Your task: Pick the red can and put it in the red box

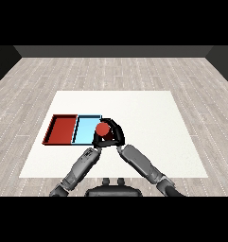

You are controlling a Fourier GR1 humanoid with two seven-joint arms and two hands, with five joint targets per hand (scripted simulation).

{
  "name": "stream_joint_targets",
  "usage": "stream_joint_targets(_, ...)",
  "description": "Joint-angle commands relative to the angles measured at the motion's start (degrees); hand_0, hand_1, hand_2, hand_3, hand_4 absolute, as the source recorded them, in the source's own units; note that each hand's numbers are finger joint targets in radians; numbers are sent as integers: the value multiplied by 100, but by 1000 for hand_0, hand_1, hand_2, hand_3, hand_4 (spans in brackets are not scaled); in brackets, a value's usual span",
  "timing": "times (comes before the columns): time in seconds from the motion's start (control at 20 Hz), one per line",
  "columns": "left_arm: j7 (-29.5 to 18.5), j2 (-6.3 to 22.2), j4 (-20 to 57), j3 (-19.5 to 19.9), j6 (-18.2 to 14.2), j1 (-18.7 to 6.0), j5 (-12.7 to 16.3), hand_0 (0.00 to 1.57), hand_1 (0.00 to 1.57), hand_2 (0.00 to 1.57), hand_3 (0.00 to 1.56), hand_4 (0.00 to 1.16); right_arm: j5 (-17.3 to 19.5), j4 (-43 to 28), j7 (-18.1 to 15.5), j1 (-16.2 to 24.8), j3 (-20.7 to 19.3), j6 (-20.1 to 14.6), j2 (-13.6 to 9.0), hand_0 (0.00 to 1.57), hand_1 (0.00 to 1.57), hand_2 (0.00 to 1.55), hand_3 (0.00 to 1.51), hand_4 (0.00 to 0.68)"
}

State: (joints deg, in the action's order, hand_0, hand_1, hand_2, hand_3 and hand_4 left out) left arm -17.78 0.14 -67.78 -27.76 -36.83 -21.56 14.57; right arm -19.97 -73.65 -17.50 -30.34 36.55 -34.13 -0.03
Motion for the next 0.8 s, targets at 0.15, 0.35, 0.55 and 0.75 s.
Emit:
stream_joint_targets(0.15,-86,-13,61,155,72,-102,-166,1571,1571,1541,1466,1123,-125,302,-276,-42,-111,319,3,0,0,0,0,0)
stream_joint_targets(0.35,-50,3,-87,209,189,346,-84,1571,1571,1571,1504,1144,423,-749,569,232,-361,73,-284,0,0,0,0,0)
stream_joint_targets(0.55,-26,7,-16,227,155,218,-81,1571,1571,1571,1508,1140,408,-290,-52,308,-694,116,0,0,0,0,0,0)
stream_joint_targets(0.75,116,159,70,405,100,43,-169,1571,1571,1571,1486,1129,380,-1716,619,696,-946,350,-778,0,0,0,0,0)
